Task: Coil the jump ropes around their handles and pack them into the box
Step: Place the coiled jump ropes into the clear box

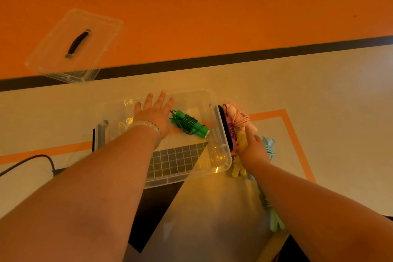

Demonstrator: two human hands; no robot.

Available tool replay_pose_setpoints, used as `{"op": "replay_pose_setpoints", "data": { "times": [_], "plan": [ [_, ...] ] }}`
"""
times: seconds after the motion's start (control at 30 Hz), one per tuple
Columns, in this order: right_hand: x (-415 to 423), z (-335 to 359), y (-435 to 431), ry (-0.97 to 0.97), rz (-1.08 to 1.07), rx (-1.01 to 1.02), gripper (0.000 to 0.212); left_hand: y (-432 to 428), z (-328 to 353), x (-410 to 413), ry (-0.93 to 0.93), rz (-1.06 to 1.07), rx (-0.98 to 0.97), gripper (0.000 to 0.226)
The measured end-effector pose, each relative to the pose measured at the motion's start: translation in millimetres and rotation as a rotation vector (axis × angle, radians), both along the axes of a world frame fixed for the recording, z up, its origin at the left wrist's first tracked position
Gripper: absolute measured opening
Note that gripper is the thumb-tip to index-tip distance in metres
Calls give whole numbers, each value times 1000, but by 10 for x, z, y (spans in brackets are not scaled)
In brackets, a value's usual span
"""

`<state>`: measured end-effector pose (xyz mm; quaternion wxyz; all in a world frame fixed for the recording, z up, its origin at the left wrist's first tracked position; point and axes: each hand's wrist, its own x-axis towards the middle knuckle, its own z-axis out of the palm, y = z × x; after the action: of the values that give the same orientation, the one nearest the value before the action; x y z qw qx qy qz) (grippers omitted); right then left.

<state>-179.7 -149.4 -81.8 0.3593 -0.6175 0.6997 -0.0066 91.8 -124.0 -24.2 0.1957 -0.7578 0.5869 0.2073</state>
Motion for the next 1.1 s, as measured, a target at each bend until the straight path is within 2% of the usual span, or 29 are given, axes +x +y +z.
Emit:
{"op": "replay_pose_setpoints", "data": {
  "times": [0.17, 0.27, 0.43, 0.6, 0.73, 0.83, 0.97, 1.1],
  "plan": [
    [10, 5, -58, -3, -143, -17, 44, -6, -89, 79, -36, 7, -15, 79],
    [-32, 88, -41, -40, -183, -96, 57, -26, -136, 150, -43, 21, -21, 82],
    [87, 475, -151, -282, -216, -270, 65, -42, -110, 188, -41, 56, -8, 82],
    [443, 906, -338, -429, 8, -417, 67, 55, -56, 250, -21, 110, -47, 76],
    [730, 1013, -247, -402, 300, -429, 75, 193, -30, 360, -24, 144, -35, 78],
    [898, 950, -83, -268, 542, -399, 76, 274, -12, 438, -15, 160, -40, 76],
    [1155, 731, 107, 41, 918, -402, 67, 326, -41, 508, -19, 155, -78, 75],
    [1265, 414, 265, 237, 1077, -243, 69, 320, -83, 566, -31, 123, -112, 74]
  ]
}}
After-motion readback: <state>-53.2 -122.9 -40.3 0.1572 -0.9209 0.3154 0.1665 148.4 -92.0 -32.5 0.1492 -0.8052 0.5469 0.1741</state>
